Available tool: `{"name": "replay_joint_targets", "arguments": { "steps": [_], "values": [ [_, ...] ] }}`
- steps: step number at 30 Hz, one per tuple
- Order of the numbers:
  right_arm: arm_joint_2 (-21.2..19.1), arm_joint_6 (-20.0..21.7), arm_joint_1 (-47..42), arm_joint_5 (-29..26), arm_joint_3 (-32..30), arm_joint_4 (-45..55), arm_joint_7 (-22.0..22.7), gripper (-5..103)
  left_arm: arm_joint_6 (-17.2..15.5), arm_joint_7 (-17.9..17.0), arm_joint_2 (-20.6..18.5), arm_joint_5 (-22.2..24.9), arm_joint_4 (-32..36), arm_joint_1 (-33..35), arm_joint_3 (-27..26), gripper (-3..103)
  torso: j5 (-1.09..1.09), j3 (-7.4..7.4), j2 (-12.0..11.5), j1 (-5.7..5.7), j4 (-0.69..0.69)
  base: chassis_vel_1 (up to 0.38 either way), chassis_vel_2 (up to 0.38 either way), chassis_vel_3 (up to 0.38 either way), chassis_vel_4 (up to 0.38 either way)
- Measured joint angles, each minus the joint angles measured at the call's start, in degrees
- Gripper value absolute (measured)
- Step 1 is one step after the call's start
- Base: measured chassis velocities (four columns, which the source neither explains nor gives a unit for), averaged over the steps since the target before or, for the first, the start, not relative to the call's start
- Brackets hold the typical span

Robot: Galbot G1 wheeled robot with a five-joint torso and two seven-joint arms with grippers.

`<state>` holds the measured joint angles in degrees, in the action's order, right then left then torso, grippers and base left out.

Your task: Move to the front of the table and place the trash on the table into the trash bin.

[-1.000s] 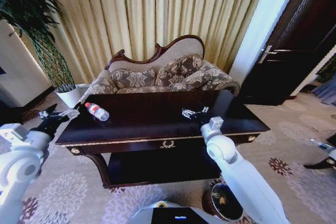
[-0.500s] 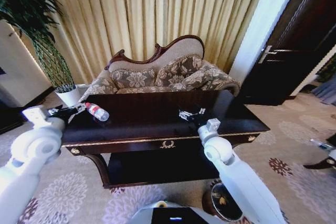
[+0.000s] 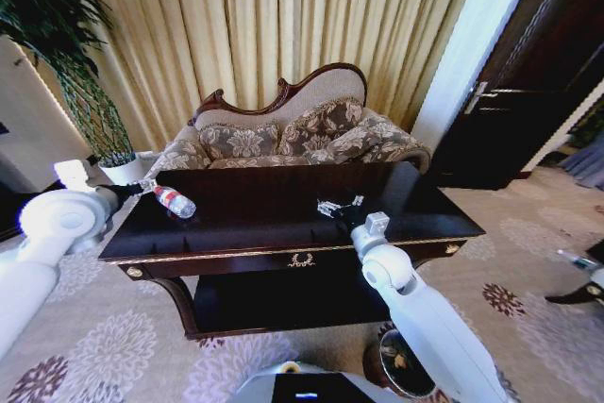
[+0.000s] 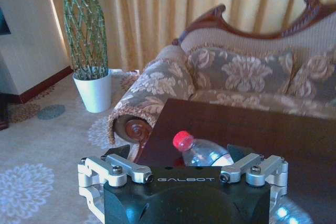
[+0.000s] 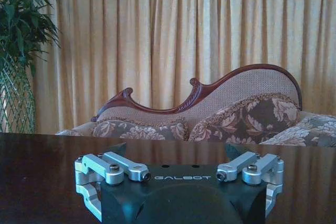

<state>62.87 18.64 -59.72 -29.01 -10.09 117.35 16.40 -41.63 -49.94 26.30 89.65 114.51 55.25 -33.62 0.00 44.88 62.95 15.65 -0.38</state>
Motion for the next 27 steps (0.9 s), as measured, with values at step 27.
{"name": "replay_joint_targets", "arguments": {
  "steps": [27],
  "values": [
    [0.7,-1.38,0.6,0.12,-0.17,-2.15,-0.05,100,4.96,-18.13,5.64,5.92,-0.35,-11.8,14.92,100,0.0,0.0,0.0,0.0,-0.01,0.0,0.0,0.0,0.0]
  ]
}}
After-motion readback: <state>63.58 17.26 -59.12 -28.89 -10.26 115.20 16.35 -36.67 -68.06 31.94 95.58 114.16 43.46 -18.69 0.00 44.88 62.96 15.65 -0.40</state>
